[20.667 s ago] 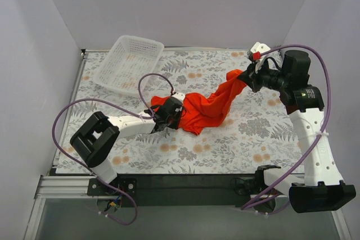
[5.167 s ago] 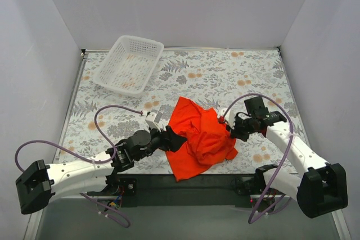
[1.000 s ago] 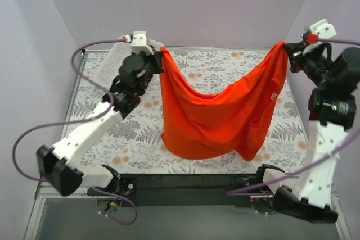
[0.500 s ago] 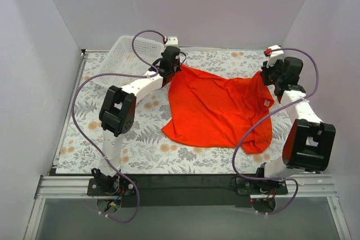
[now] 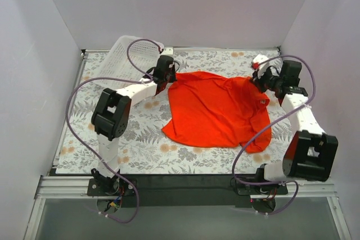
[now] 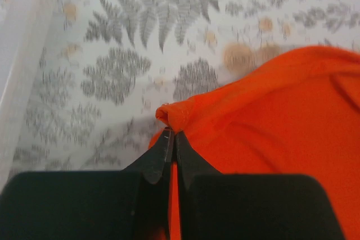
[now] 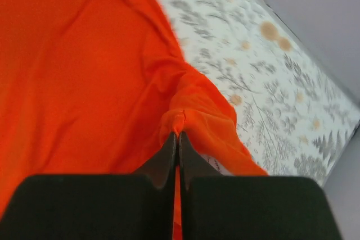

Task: Fold and stack the t-shirts
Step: Flatten the tshirt out

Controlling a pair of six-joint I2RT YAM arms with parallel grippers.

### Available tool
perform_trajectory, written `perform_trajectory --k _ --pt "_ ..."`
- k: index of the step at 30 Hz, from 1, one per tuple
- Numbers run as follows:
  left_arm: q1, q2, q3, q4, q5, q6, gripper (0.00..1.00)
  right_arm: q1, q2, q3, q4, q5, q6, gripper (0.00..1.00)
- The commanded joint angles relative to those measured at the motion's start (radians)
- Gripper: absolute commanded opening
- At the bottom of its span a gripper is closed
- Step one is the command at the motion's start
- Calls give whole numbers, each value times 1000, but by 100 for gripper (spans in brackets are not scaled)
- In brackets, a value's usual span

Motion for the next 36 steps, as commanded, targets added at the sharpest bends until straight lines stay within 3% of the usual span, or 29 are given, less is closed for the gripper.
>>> perform_trajectory --k 1,2,4,7,8,10,12,16,20,23,25,28,36 --pt "5 -339 -306 60 196 -50 0 135 -241 -123 -705 -252 -780 1" --pt "4 -402 -347 62 227 -64 0 254 -266 -168 -727 -198 -813 1" --pt "2 -482 -497 74 301 -114 0 357 -352 -335 -724 -81 -792 1" --pt "2 -555 -580 77 330 -139 0 364 -400 -401 -726 -58 -734 15" --pt "1 -574 -589 74 335 -139 0 361 -423 -407 -721 -43 -712 34" --pt "-1 -590 -600 54 353 -139 0 358 -459 -391 -701 -26 -621 49" --pt "-1 -608 -600 31 358 -134 0 336 -483 -352 -669 -21 -533 52" --pt "-3 -645 -615 8 370 -118 0 252 -475 -260 -464 84 -127 59" --pt "-1 -671 -638 7 365 -114 0 149 -366 -199 -382 208 232 55" --pt "-3 -676 -637 7 375 -113 0 68 -264 -148 -414 217 353 46" --pt "-3 -676 -639 7 378 -113 0 31 -205 -131 -437 217 395 38" --pt "-1 -676 -642 7 388 -113 0 5 -170 -127 -459 195 446 34" --pt "-1 -687 -640 7 396 -113 0 2 -118 -134 -459 195 533 38"
